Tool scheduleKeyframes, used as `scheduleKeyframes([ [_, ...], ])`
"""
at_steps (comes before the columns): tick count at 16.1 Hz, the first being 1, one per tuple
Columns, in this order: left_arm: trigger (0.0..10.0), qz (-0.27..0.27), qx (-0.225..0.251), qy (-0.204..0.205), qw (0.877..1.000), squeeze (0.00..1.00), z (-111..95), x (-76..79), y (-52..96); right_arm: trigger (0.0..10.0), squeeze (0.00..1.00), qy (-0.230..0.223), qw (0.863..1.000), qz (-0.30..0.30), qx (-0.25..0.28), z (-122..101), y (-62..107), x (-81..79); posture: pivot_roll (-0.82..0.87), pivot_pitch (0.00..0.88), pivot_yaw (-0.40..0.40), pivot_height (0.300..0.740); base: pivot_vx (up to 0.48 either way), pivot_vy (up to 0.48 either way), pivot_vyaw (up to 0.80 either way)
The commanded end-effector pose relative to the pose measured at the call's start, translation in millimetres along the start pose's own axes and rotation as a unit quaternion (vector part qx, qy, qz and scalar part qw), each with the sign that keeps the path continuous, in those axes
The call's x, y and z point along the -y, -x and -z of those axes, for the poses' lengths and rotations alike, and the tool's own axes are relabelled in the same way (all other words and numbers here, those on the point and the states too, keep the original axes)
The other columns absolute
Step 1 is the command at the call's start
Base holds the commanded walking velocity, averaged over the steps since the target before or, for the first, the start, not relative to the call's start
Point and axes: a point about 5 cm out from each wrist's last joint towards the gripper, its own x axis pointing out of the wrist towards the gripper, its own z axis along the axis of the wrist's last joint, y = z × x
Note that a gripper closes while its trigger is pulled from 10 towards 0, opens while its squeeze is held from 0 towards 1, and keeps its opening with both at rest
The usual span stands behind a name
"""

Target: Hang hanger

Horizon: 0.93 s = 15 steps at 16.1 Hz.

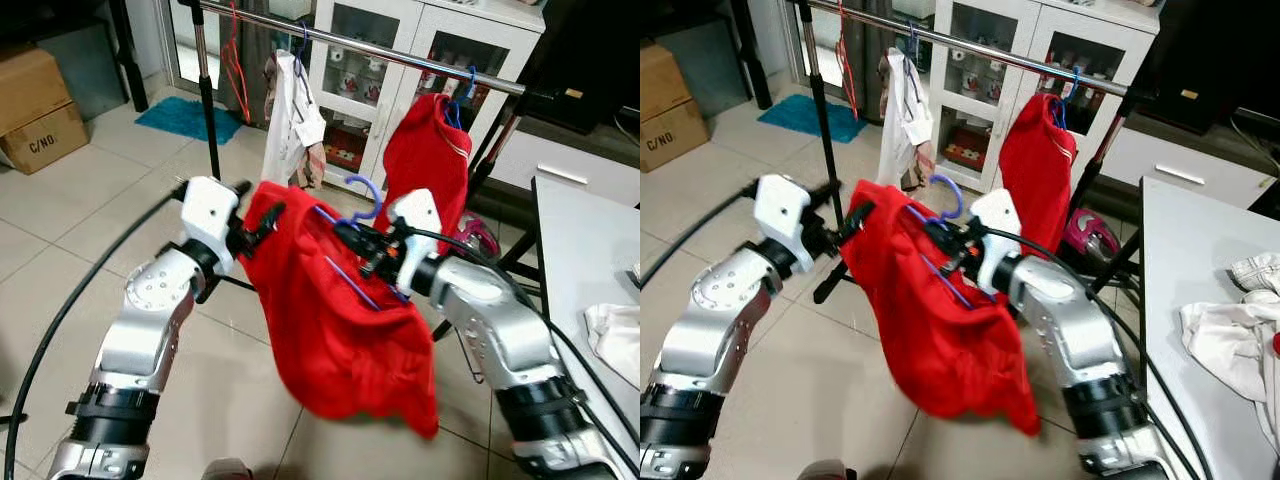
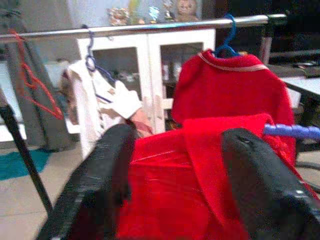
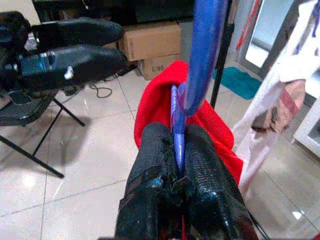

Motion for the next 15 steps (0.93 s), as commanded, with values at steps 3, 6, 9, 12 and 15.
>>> scheduleKeyframes([
  [3,10.0,0.039,0.013,0.026,0.999,1.0,-2,15.5,-9.8,10.0,0.0,0.014,1.0,0.003,0.022,-14,-5.7,2.0,0.07,0.0,-0.126,0.74,0.0,0.0,0.0],
  [6,10.0,0.088,0.005,0.038,0.995,0.25,3,31.9,-14.9,10.0,0.0,0.015,1.0,-0.007,0.024,-16,-8.4,-1.2,0.07,0.0,-0.124,0.74,0.0,0.0,0.0],
  [9,10.0,0.051,-0.021,0.012,0.998,0.0,10,21.8,-19.8,10.0,0.0,0.005,0.999,-0.021,0.028,-17,-7.8,-3.6,0.07,0.0,-0.124,0.74,0.0,0.0,0.0],
  [12,4.6,0.019,-0.03,-0.01,0.999,0.0,11,11.5,-21.0,10.0,0.0,0.0,0.999,-0.021,0.032,-17,-7.3,-3.2,0.07,0.0,-0.118,0.74,0.0,0.0,0.0],
  [15,2.9,0.011,-0.034,-0.011,0.999,0.0,12,9.4,-21.0,10.0,0.0,-0.003,0.999,-0.022,0.034,-18,-6.8,-3.1,0.07,0.0,-0.117,0.74,0.0,0.0,0.0],
])
